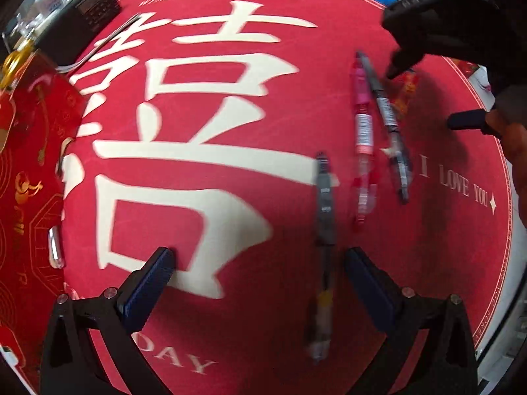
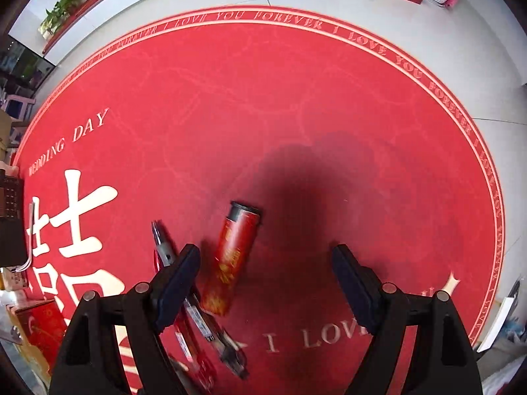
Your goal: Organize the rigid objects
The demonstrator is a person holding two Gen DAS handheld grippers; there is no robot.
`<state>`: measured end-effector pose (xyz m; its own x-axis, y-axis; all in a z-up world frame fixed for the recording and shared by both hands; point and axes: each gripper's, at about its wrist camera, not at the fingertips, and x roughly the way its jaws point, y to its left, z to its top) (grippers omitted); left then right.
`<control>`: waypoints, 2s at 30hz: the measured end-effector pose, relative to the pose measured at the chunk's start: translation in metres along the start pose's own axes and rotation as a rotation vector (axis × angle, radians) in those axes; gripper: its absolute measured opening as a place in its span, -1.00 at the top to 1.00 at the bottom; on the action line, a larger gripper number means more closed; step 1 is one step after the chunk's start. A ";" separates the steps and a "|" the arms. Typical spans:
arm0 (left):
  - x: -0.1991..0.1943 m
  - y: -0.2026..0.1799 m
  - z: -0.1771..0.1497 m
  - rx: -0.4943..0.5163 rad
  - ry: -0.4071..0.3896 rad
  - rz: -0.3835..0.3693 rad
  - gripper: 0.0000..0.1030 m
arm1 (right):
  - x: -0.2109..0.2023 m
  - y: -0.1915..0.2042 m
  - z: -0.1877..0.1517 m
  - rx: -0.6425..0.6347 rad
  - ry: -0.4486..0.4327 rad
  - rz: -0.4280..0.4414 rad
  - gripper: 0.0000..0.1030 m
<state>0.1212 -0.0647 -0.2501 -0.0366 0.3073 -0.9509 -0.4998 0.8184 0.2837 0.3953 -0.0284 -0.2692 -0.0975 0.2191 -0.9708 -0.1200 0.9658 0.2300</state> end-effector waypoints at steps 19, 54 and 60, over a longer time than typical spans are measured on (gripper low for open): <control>-0.005 -0.059 0.011 0.150 -0.064 -0.030 -1.00 | -0.041 -0.063 -0.059 -0.132 0.083 0.030 0.61; -0.070 -0.003 -0.013 0.295 0.031 -0.237 0.78 | -0.109 -0.058 -0.172 -0.123 0.080 0.200 0.61; -0.096 0.032 -0.022 0.270 0.005 -0.256 0.78 | -0.123 -0.028 -0.188 -0.155 0.068 0.206 0.61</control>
<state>0.0898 -0.0789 -0.1523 0.0556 0.0742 -0.9957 -0.2469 0.9673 0.0583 0.2251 -0.1085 -0.1436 -0.2015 0.3942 -0.8967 -0.2403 0.8676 0.4354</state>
